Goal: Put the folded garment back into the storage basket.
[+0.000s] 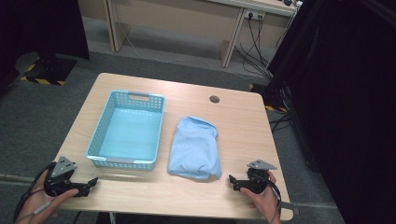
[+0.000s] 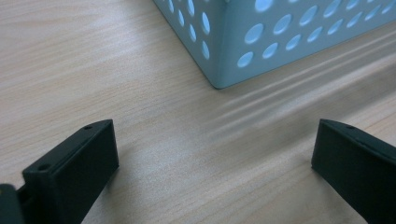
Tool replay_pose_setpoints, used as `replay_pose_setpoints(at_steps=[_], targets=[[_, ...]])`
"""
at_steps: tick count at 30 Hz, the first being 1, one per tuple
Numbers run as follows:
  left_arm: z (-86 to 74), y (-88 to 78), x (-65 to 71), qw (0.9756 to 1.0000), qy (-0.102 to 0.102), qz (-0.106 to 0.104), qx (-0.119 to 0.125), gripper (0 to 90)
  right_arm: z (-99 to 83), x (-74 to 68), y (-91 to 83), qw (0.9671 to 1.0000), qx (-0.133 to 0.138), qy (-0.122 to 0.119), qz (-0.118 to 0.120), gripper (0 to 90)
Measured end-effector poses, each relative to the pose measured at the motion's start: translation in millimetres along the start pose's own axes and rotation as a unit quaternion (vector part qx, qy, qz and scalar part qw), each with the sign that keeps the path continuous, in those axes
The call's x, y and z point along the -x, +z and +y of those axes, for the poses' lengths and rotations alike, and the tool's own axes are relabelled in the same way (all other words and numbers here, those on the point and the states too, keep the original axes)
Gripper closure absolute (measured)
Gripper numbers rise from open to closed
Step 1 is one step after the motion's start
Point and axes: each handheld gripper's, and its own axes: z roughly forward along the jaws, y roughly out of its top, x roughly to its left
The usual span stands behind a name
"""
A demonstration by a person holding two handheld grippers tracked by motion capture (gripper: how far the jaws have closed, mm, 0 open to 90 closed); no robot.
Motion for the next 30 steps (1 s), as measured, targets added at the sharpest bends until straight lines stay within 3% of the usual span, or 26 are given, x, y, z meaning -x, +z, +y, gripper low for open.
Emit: replay_pose_setpoints(at_steps=[22,25,30], targets=[[-0.2,1.0,2.7,0.9995,-0.02,0.023,0.005,0.0,0.1,-1.2,0.1,1.0,0.001,-0.002,0.002,0.6],[-0.2,1.0,2.6,0.9995,-0.02,0.023,0.006,0.0,0.2,-2.9,-0.1,1.0,0.002,-0.003,0.008,0.7],[-0.2,1.0,2.6,0.9995,-0.02,0.023,0.006,0.0,2.7,-1.0,-3.1,0.9989,0.021,0.019,0.038,3.7]])
